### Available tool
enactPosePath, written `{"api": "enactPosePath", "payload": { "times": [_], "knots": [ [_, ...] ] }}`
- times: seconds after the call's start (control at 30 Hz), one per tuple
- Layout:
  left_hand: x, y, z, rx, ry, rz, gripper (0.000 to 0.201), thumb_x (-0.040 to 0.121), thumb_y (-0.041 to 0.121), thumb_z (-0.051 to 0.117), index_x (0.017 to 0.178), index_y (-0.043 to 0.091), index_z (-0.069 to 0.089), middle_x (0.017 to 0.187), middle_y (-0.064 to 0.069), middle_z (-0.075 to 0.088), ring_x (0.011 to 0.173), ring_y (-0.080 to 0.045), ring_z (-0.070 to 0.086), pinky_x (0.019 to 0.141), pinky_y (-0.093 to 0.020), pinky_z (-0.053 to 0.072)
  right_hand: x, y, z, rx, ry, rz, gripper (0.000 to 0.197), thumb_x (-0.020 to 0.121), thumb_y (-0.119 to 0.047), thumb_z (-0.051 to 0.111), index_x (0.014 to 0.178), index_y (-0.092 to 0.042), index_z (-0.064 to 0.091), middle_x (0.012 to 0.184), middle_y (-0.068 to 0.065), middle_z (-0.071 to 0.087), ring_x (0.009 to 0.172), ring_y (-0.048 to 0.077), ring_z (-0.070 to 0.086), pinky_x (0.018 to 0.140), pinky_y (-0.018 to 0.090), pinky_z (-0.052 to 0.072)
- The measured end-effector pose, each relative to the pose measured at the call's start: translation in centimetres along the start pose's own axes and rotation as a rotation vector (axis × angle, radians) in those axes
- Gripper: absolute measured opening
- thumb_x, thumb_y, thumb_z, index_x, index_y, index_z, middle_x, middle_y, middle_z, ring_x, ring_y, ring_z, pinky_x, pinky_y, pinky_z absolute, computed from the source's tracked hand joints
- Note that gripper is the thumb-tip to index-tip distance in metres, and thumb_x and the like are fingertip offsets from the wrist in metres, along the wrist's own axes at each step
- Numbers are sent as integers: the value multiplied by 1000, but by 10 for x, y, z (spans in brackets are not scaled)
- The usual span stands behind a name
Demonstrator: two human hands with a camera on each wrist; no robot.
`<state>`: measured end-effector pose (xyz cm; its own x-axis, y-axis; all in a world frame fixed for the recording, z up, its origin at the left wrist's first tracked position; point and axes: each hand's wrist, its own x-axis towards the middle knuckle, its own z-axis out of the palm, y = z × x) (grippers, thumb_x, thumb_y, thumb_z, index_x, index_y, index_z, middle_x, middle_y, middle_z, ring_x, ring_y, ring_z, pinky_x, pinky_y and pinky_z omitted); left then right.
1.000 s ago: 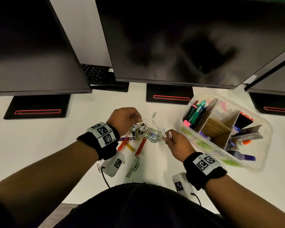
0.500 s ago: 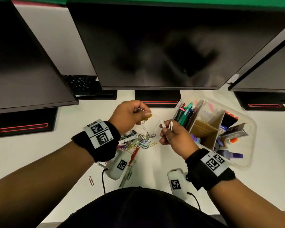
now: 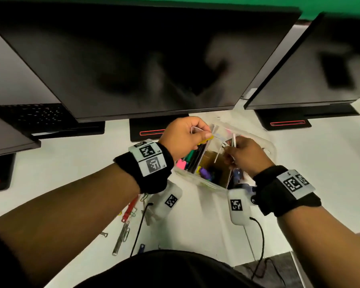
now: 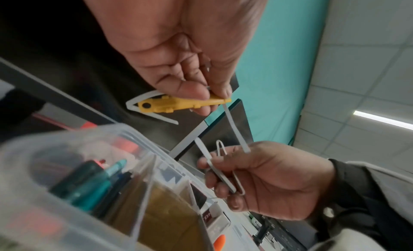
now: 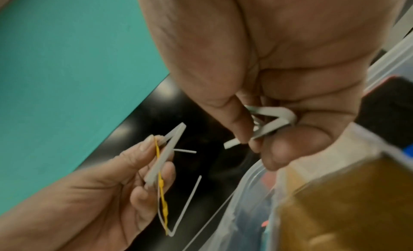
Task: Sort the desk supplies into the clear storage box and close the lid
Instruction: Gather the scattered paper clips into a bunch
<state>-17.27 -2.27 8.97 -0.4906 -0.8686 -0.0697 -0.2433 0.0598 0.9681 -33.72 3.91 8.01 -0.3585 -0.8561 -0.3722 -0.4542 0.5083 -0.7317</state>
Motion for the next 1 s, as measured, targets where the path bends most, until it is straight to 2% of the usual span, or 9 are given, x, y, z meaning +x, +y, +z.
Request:
{"api": "enactPosePath", "payload": {
  "times": [0.1, 0.27, 0.33, 0.43, 0.57, 0.7, 0.77, 0.87, 1.0],
  "knots": [
    [22, 2, 26, -261, -38, -100, 17, 90, 5, 57, 76, 15, 57, 71, -5, 61, 52, 3, 60, 51, -14, 46, 20, 2, -12, -120, 30, 39, 17, 89, -9, 51, 74, -6, 59, 75, 23, 66, 48, 23, 58, 54, 30, 50],
    [51, -4, 55, -432, -6, -219, 16, 93, 9, 53, 80, 17, 56, 76, -2, 63, 68, -8, 61, 55, -11, 50, 43, -3, -21, -198, 56, 74, 20, 89, -7, 48, 72, -3, 57, 59, 5, 58, 43, 10, 56, 46, 15, 43],
    [59, -8, 60, -450, 0, -250, 15, 94, 8, 52, 82, 16, 56, 79, -3, 63, 72, -11, 61, 57, -11, 51, 50, -2, -20, -220, 44, 92, 21, 87, -7, 51, 68, -3, 58, 67, 10, 65, 51, 11, 66, 59, 22, 54],
    [64, -13, 63, -456, -39, -294, 10, 94, 9, 50, 100, 10, 59, 100, -9, 59, 91, -16, 59, 73, -22, 56, 52, -2, -19, -181, 60, 96, 15, 89, -13, 54, 87, -3, 65, 93, 18, 68, 87, 30, 66, 88, 36, 54],
    [61, -15, 59, -378, -124, -375, 31, 96, 10, 47, 127, 11, 51, 125, -13, 44, 115, -22, 45, 93, -50, 50, 51, -3, -16, -188, 30, 122, 34, 85, -11, 62, 119, -4, 61, 123, 17, 61, 111, 31, 60, 89, 33, 53],
    [59, -13, 42, -278, -161, -377, 34, 98, 9, 41, 129, 16, 51, 110, -8, 42, 93, -16, 49, 93, -50, 51, 57, 7, -12, -291, 113, 72, 40, 75, 3, 69, 114, -2, 64, 120, 12, 65, 109, 30, 62, 97, 40, 50],
    [59, -14, 34, -262, -196, -365, 38, 98, 6, 40, 133, 17, 48, 112, -11, 45, 92, -15, 51, 97, -45, 49, 56, 9, -11, -259, 141, 65, 39, 73, 3, 69, 111, -4, 65, 114, 12, 67, 102, 30, 65, 93, 38, 52],
    [55, -18, 28, -294, -240, -379, 50, 95, -6, 38, 140, 16, 37, 119, -16, 50, 115, -23, 51, 101, -37, 45, 53, 9, -8, -91, 130, 135, 37, 77, 0, 62, 114, -5, 61, 103, 17, 70, 76, 27, 70, 70, 32, 59],
    [51, -18, 40, -213, -266, -365, 53, 95, -3, 38, 143, 17, 31, 114, -9, 48, 98, -19, 50, 79, -26, 51, 48, 5, -13, -66, 161, 173, 35, 85, -2, 56, 119, -1, 58, 111, 13, 66, 98, 30, 66, 55, 19, 54]
  ]
}}
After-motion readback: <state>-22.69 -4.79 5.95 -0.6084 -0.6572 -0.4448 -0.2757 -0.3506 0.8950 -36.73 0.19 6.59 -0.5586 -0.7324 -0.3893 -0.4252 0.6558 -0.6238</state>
